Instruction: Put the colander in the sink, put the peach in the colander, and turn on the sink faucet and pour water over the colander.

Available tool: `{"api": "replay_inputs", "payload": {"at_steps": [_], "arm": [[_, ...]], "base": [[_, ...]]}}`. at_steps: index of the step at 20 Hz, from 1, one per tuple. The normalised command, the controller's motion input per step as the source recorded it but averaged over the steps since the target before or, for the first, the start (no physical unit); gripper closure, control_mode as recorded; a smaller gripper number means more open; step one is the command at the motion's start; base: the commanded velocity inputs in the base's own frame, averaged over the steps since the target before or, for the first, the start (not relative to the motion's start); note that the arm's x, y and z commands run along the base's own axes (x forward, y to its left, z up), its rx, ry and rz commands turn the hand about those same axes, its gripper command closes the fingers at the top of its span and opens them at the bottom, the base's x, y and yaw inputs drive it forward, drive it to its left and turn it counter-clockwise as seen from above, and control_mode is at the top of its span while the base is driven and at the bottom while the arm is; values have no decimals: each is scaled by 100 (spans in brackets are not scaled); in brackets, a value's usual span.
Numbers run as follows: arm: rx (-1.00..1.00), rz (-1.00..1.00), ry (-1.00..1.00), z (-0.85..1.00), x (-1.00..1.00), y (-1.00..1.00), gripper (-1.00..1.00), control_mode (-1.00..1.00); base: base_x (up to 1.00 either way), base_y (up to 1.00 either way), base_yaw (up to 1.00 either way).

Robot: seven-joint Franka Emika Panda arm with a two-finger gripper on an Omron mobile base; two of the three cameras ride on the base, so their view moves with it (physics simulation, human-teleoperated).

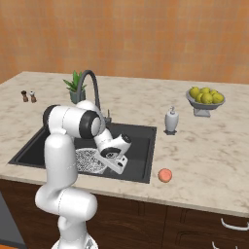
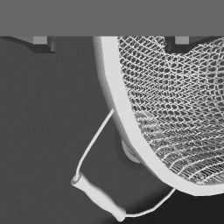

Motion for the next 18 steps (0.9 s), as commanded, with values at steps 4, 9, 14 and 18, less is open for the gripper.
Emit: {"api": "replay_inputs", "payload": {"at_steps": [4,9,14,18], "arm": [[0,0,0,12,0,0,-100,-100],[0,0,0,75,-4,-2,-100,-100],[0,0,0,98,-38,-12,-100,-100],[-3,0,2,82,-69,-36,-100,-100]], "base": [[0,0,0],[0,0,0],[0,0,0],[0,0,0]]}}
